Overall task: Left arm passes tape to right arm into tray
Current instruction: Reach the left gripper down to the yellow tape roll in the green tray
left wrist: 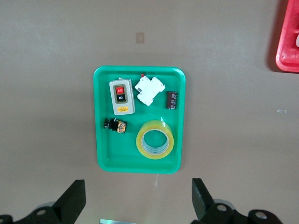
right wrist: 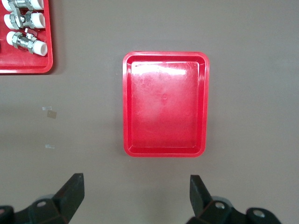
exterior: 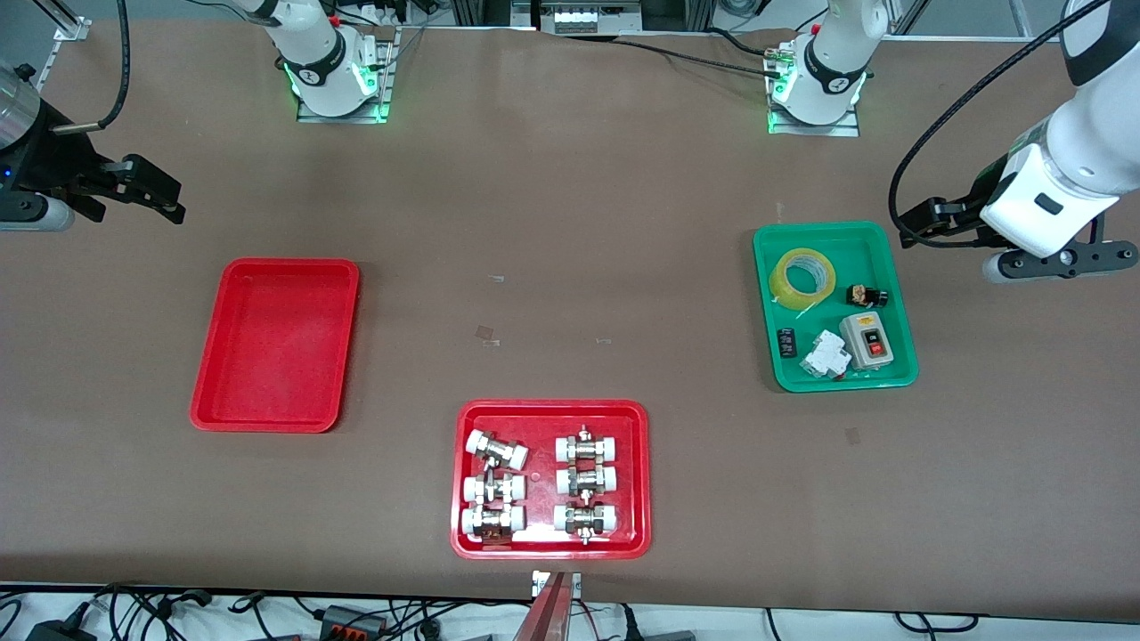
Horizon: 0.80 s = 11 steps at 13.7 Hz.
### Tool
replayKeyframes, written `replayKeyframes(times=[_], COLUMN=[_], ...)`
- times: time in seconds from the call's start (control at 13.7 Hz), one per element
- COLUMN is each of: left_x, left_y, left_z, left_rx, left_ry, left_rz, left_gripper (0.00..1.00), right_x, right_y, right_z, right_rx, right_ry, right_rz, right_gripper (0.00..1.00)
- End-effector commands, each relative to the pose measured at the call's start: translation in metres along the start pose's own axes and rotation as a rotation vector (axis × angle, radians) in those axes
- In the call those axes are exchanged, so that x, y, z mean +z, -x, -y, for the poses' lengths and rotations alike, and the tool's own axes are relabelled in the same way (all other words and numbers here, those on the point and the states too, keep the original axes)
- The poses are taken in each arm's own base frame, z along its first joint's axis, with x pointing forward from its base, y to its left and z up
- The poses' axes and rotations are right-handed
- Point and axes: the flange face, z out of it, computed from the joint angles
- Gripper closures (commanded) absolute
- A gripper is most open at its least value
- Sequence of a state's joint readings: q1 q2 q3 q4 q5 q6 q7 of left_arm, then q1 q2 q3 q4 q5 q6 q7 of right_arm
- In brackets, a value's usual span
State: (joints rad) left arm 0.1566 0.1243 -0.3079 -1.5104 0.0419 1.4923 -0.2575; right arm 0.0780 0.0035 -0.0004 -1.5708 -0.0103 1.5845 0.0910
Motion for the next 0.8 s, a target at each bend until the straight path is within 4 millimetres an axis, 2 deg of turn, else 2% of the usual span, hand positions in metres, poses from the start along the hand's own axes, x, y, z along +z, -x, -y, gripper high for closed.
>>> replayKeyframes(times=[0.0, 0.22, 0.29, 0.36, 0.51, 0.58, 0.66, 0.73], left_x=[0.005, 0.013, 0.021, 0.044, 0.122, 0.152, 0.194, 0.233], left_y=[-0.009, -0.015, -0.019, -0.028, -0.066, -0.074, -0.082, -0.081], left_z=[0.002, 0.003, 0.005, 0.010, 0.017, 0.018, 0.017, 0.013], left_rx=[0.010, 0.010, 0.008, 0.002, -0.001, 0.006, 0.024, 0.042], left_ry=[-0.016, -0.014, -0.014, -0.017, -0.036, -0.059, -0.092, -0.120], left_rz=[0.007, 0.019, 0.036, 0.078, 0.153, 0.181, 0.221, 0.250], left_gripper=[0.00, 0.00, 0.00, 0.00, 0.00, 0.00, 0.00, 0.00], right_x=[-0.007, -0.006, -0.005, -0.005, -0.004, -0.004, -0.004, -0.004], right_y=[0.002, 0.002, 0.002, 0.002, 0.002, 0.002, 0.002, 0.002], right_z=[-0.003, -0.003, -0.003, -0.003, -0.002, -0.002, -0.003, -0.003], right_rx=[-0.015, -0.016, -0.016, -0.016, -0.018, -0.018, -0.016, -0.016], right_ry=[-0.015, -0.015, -0.015, -0.015, -0.015, -0.015, -0.015, -0.015], right_rz=[-0.007, -0.005, -0.002, -0.002, -0.001, -0.001, -0.001, -0.001], right_gripper=[0.00, 0.00, 0.00, 0.00, 0.00, 0.00, 0.00, 0.00])
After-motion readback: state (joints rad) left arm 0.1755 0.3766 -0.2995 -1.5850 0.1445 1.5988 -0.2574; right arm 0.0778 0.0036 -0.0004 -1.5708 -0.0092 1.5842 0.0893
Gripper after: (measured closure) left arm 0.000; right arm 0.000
